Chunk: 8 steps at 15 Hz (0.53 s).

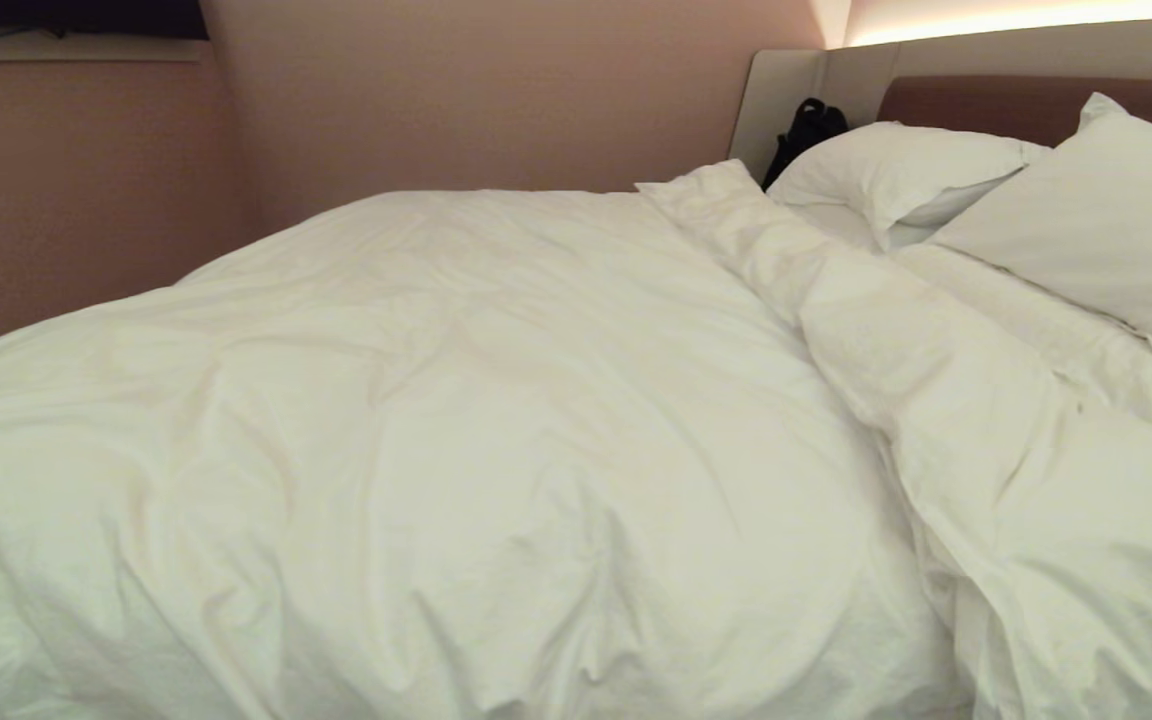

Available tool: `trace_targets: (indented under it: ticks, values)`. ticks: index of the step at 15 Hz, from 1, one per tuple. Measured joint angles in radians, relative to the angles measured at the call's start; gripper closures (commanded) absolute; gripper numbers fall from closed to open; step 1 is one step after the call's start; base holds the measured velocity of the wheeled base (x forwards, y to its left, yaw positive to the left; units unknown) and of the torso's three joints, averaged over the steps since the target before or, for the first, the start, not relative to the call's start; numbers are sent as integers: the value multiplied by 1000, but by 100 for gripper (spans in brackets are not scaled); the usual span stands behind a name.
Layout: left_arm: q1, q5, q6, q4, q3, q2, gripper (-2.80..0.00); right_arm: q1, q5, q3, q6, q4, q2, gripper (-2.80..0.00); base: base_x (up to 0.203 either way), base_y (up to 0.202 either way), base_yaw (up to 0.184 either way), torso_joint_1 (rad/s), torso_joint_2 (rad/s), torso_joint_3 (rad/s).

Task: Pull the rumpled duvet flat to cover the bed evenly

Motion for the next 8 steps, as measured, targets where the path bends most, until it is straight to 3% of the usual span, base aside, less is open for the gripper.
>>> trace_targets:
  ticks: [8]
  values:
    - [0, -1, 2, 0, 0, 0, 0, 0, 0, 0, 0, 0, 0, 0, 0, 195, 0, 2, 2, 2]
